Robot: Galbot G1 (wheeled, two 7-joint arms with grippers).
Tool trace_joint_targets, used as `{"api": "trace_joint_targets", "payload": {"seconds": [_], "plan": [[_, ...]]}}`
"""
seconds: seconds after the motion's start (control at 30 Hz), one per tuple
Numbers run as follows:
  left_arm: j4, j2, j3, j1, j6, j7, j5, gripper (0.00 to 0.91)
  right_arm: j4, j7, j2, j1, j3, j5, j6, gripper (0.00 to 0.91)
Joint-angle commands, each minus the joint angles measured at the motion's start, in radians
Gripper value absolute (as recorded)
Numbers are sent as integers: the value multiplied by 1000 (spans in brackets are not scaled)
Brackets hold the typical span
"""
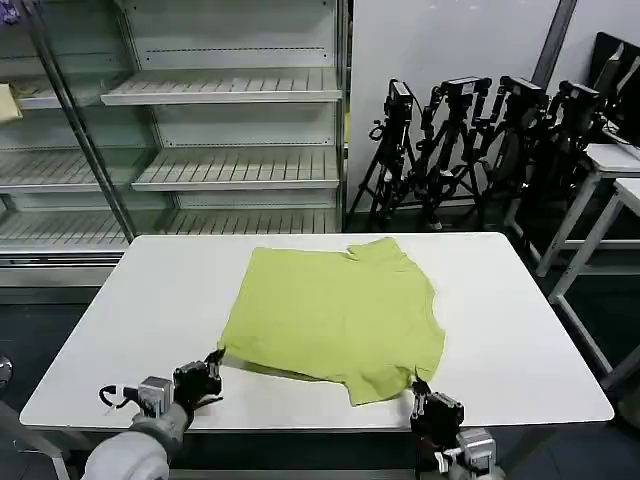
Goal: Fold and organize the clothes.
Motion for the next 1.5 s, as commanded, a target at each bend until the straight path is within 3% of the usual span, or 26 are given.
{"api": "trace_joint_targets", "payload": {"seconds": [0.03,0.53,0.9,1.4,1.43,1.47,1.5], "plan": [[49,-11,41,-116,-3,-13,-63,10,-84,-11,-10,185,11,22,-22,0],[199,-33,74,-226,-8,-12,-75,10,-381,-83,22,448,-60,9,-14,0],[317,-28,137,-342,-11,-1,-78,10,-451,-87,42,513,-74,-16,-9,0],[340,-28,150,-370,-12,5,-75,10,-504,-100,59,535,-97,-24,6,0],[342,-27,153,-369,-12,5,-73,907,-507,-95,62,536,-100,-29,6,0],[345,-30,154,-369,-15,9,-67,907,-508,-91,63,537,-100,-32,4,272],[351,-31,155,-369,-17,11,-62,907,-511,-89,65,537,-99,-31,4,907]]}}
